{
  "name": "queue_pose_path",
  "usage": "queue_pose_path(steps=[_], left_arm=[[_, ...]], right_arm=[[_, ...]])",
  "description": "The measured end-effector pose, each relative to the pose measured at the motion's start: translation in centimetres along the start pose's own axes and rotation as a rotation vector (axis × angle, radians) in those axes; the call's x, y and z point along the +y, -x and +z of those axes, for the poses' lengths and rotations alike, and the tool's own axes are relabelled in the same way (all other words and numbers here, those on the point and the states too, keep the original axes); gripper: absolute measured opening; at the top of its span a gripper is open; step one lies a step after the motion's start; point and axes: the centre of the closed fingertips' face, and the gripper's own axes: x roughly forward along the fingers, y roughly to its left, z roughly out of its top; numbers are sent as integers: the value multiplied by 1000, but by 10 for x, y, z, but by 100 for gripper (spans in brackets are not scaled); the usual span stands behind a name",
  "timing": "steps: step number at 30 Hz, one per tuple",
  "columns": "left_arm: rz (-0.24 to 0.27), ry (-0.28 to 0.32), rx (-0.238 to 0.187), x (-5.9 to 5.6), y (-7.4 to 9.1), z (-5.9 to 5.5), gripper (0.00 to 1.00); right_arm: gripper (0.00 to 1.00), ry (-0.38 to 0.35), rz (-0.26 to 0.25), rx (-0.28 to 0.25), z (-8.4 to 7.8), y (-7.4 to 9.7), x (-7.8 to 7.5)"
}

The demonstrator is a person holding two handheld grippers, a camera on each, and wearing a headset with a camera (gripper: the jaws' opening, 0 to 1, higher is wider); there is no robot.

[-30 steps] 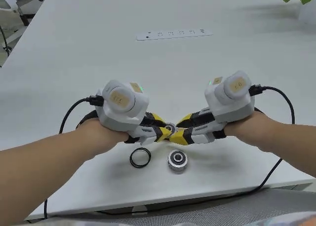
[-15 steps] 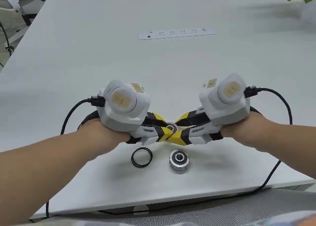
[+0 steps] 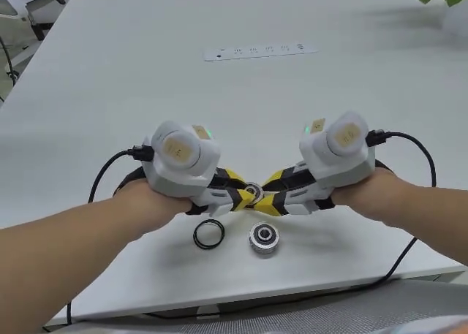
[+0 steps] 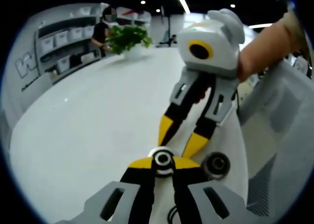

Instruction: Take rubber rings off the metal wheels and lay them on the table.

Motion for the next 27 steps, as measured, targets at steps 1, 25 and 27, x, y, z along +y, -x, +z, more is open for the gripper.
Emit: queue_pose_path(steps=[1,25,27], left_arm=[[0,1,-1,0,0,0,14],[7,3,-1,3,-2,-2,13],[8,4,-1,3,-2,-1,13]], right_arm=[[19,1,0,1,0,0,0],[26,31,-9,-21,7,-5,0],[26,27,-11,-22,7,-5,-1]])
